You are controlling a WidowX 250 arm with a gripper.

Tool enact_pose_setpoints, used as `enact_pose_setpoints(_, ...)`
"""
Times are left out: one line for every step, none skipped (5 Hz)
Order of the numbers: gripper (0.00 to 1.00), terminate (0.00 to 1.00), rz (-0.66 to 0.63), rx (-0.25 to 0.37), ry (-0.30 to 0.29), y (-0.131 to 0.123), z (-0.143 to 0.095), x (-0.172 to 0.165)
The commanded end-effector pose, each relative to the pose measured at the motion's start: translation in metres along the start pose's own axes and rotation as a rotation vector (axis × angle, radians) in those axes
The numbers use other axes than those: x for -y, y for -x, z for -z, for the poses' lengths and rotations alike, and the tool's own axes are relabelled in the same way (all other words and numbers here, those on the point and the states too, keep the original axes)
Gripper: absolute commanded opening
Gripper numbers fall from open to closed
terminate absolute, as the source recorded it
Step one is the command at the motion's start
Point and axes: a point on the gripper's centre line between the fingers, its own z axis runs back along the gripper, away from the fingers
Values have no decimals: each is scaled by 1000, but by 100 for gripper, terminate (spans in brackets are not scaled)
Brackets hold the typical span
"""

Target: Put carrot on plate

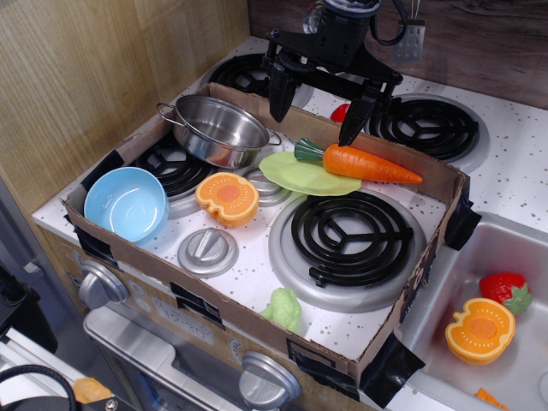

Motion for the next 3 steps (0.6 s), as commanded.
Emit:
enact_pose_setpoints(100,0,-15,85,22,-10,-27,0)
enact_pose_setpoints(100,0,-15,85,22,-10,-27,0)
enact_pose_setpoints(100,100,-15,85,22,-10,-27,0)
